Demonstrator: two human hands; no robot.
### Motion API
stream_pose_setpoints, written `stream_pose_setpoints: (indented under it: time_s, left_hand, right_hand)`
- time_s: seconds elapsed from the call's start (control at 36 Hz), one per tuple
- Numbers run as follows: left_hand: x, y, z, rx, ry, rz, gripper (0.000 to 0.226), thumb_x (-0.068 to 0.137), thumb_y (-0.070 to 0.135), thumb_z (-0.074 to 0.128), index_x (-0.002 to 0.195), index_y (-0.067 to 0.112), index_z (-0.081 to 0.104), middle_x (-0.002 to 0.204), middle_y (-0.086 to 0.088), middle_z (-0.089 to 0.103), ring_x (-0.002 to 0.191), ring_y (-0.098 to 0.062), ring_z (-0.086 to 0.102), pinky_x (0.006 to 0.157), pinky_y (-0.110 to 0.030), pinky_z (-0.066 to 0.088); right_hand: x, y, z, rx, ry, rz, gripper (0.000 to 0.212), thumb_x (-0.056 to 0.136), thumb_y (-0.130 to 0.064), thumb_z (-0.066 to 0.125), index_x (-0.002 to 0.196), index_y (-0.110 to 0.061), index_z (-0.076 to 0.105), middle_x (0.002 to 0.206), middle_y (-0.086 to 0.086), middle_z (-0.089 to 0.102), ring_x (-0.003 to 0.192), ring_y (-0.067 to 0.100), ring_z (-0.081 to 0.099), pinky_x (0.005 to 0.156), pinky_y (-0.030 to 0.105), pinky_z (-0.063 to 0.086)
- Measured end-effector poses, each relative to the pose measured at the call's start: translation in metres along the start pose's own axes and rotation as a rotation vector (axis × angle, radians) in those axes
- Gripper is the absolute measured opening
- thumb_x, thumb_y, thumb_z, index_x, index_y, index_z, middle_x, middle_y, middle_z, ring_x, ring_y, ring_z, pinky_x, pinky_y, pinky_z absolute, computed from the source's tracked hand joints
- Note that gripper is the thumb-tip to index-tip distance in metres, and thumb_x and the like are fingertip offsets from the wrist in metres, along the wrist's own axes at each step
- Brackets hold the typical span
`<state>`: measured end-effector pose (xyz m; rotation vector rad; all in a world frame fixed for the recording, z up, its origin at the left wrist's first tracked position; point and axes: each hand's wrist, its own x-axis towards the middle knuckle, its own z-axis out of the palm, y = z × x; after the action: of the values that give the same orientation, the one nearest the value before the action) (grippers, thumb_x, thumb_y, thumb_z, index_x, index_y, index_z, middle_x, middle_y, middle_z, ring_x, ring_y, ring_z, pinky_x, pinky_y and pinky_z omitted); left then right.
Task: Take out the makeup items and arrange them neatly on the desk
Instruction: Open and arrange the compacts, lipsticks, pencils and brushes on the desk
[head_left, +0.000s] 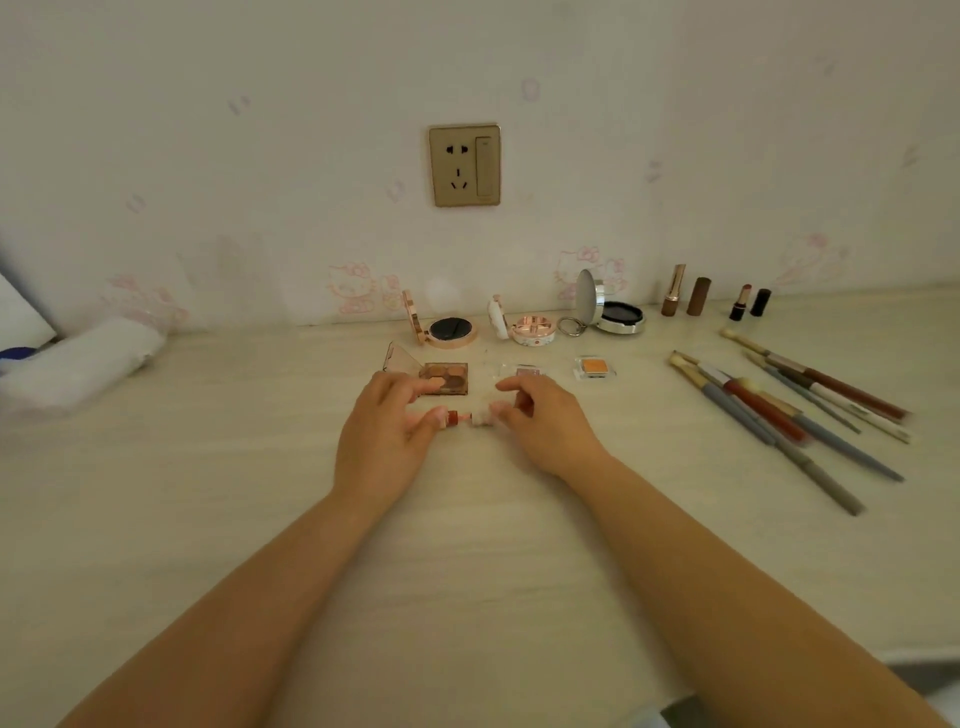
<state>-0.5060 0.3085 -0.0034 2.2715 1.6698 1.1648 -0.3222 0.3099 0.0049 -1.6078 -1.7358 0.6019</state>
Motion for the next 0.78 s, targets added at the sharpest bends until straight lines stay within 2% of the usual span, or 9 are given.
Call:
stream_pose_setpoints:
  time_s: [0.14,0.22,0.31,0.47,0.56,0.69,0.78]
  left_hand:
    - [0.004,0.043,0.024,-0.003,-0.062,0.153,0.021,0.087,0.028,0.062,0.107,0.021,0.063,0.109,0.002,0.056,0.095,-0.012,0.056,0.071,-0.026,0.043]
    - [0.005,0.081,0.045,0.006,-0.117,0.276,0.022,0.089,0.029,0.06,0.109,0.02,0.063,0.107,0.002,0.057,0.098,-0.013,0.055,0.072,-0.024,0.039]
    - [0.007,0.117,0.068,-0.01,-0.173,0.342,0.022,0.091,0.033,0.055,0.109,0.023,0.062,0.107,0.006,0.058,0.098,-0.012,0.055,0.073,-0.026,0.045]
    - [0.017,0.175,0.114,-0.05,-0.288,0.339,0.02,0.093,0.036,0.051,0.108,0.027,0.06,0.106,0.009,0.057,0.1,-0.01,0.053,0.078,-0.029,0.046]
    - [0.023,0.197,0.133,-0.042,-0.329,0.317,0.018,0.093,0.035,0.051,0.105,0.027,0.061,0.106,0.009,0.057,0.1,-0.012,0.052,0.075,-0.027,0.041]
    - [0.033,0.22,0.161,-0.026,-0.393,0.266,0.024,0.093,0.036,0.05,0.111,0.027,0.063,0.115,0.003,0.059,0.108,-0.018,0.049,0.083,-0.028,0.039]
    - [0.036,0.23,0.171,0.018,-0.419,0.214,0.026,0.094,0.038,0.048,0.112,0.029,0.064,0.119,0.001,0.058,0.115,-0.023,0.044,0.09,-0.035,0.042]
  right_hand:
    - [-0.018,0.013,-0.033,0.114,0.14,0.018,0.023,0.095,-0.024,0.051,0.112,-0.015,0.063,0.09,-0.003,0.054,0.08,0.009,0.048,0.074,0.019,0.034]
    - [-0.031,0.027,-0.061,0.067,0.227,0.059,0.022,0.096,-0.024,0.05,0.109,-0.015,0.064,0.093,-0.003,0.056,0.082,0.009,0.049,0.074,0.019,0.035]
    - [-0.045,0.045,-0.09,0.002,0.321,0.105,0.021,0.095,-0.025,0.05,0.106,-0.015,0.065,0.095,-0.002,0.061,0.086,0.011,0.053,0.074,0.022,0.039]
    - [-0.067,0.091,-0.145,-0.09,0.462,0.252,0.019,0.094,-0.028,0.051,0.099,-0.018,0.066,0.093,-0.004,0.061,0.088,0.014,0.055,0.073,0.024,0.037]
    - [-0.074,0.114,-0.165,-0.176,0.498,0.329,0.021,0.094,-0.027,0.051,0.1,-0.019,0.068,0.1,-0.002,0.064,0.09,0.014,0.055,0.075,0.027,0.041]
    - [-0.078,0.144,-0.176,-0.335,0.441,0.41,0.021,0.091,-0.032,0.055,0.099,-0.022,0.071,0.105,0.004,0.065,0.103,0.025,0.055,0.082,0.033,0.046]
    - [-0.075,0.148,-0.176,-0.365,0.436,0.429,0.024,0.089,-0.037,0.056,0.098,-0.022,0.072,0.107,0.004,0.066,0.105,0.025,0.055,0.086,0.036,0.049]
